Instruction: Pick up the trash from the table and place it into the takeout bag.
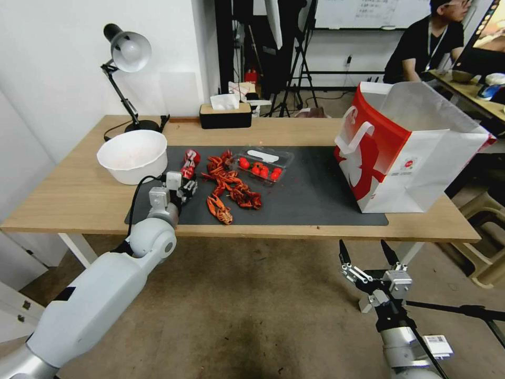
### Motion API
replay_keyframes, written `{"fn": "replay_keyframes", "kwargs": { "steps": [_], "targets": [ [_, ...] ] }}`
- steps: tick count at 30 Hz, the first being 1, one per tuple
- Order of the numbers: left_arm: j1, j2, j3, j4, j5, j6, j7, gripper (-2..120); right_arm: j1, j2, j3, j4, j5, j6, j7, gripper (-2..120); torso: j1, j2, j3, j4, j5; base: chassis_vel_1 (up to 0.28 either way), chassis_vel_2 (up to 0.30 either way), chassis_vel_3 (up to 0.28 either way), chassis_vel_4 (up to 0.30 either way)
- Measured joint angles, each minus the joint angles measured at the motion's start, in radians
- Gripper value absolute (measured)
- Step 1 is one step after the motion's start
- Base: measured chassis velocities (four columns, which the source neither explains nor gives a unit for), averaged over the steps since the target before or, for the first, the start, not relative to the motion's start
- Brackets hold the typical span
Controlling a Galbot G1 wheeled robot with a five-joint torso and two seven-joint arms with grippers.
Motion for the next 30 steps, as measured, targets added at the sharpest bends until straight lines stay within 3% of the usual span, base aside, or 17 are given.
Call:
{"fn": "replay_keyframes", "kwargs": {
  "steps": [1, 3, 4, 7, 9, 11, 12, 15, 20, 23, 30],
  "targets": [
    [-0.001, 0.003, -0.002, -0.003, 0.000, -0.012, 0.007, 52, 0.000, 0.000, 0.000, 0.001, 0.000, 0.000, 0.000, 100, 0.000, 0.000, 0.000, 0.0000, 0.0001, 0.000, 0.000, 0.000, 0.000],
    [-0.023, 0.016, -0.005, -0.012, -0.023, -0.094, 0.081, 52, 0.000, -0.001, 0.000, 0.004, 0.000, 0.000, 0.000, 100, 0.000, 0.000, 0.000, 0.0000, 0.0001, 0.000, 0.000, 0.000, 0.000],
    [-0.023, 0.016, -0.005, -0.012, -0.023, -0.094, 0.081, 52, 0.000, -0.001, 0.000, 0.004, 0.000, 0.000, 0.000, 100, 0.000, 0.000, 0.000, 0.0000, 0.0001, 0.000, 0.000, 0.000, 0.000],
    [-0.092, 0.022, 0.028, -0.013, -0.106, -0.172, 0.221, 52, -0.004, 0.000, -0.001, 0.009, 0.000, 0.000, -0.001, 100, 0.000, 0.000, 0.000, 0.0000, -0.0001, 0.000, 0.000, 0.000, 0.000],
    [-0.106, 0.021, 0.038, -0.011, -0.122, -0.183, 0.249, 52, -0.005, 0.001, -0.001, 0.010, 0.000, 0.000, -0.001, 100, 0.000, 0.000, 0.000, -0.0003, 0.0002, 0.000, 0.000, 0.000, 0.000],
    [-0.180, 0.011, 0.090, 0.003, -0.191, -0.216, 0.357, 52, -0.009, 0.002, -0.003, 0.011, -0.001, 0.000, -0.001, 100, 0.000, 0.000, 0.000, -0.0002, 0.0000, 0.000, 0.000, 0.000, 0.000],
    [-0.180, 0.011, 0.090, 0.003, -0.191, -0.216, 0.357, 52, -0.009, 0.002, -0.003, 0.011, -0.001, 0.000, -0.001, 100, 0.000, 0.000, 0.000, -0.0002, 0.0000, 0.000, 0.000, 0.000, 0.000],
    [-0.310, -0.032, 0.182, 0.042, -0.265, -0.230, 0.432, 52, -0.008, 0.003, -0.004, 0.011, -0.003, -0.001, -0.002, 100, 0.000, 0.000, 0.000, -0.0001, 0.0001, 0.000, 0.000, 0.000, 0.000],
    [-0.464, -0.110, 0.283, 0.104, -0.294, -0.231, 0.468, 52, -0.007, 0.004, -0.004, 0.017, -0.004, -0.004, -0.001, 100, 0.000, 0.000, 0.000, -0.0003, 0.0006, 0.000, 0.000, 0.000, 0.000],
    [-0.605, -0.212, 0.384, 0.176, -0.310, -0.229, 0.477, 52, -0.012, 0.004, 0.006, 0.022, -0.003, -0.004, 0.000, 100, 0.000, 0.000, 0.000, -0.0004, 0.0009, 0.000, 0.000, 0.000, 0.000],
    [-0.723, -0.321, 0.476, 0.263, -0.320, -0.229, 0.487, 52, -0.026, 0.009, 0.016, 0.023, -0.002, 0.006, 0.000, 100, 0.000, 0.000, 0.000, 0.0000, 0.0005, 0.000, 0.000, 0.000, 0.000]
  ]
}}
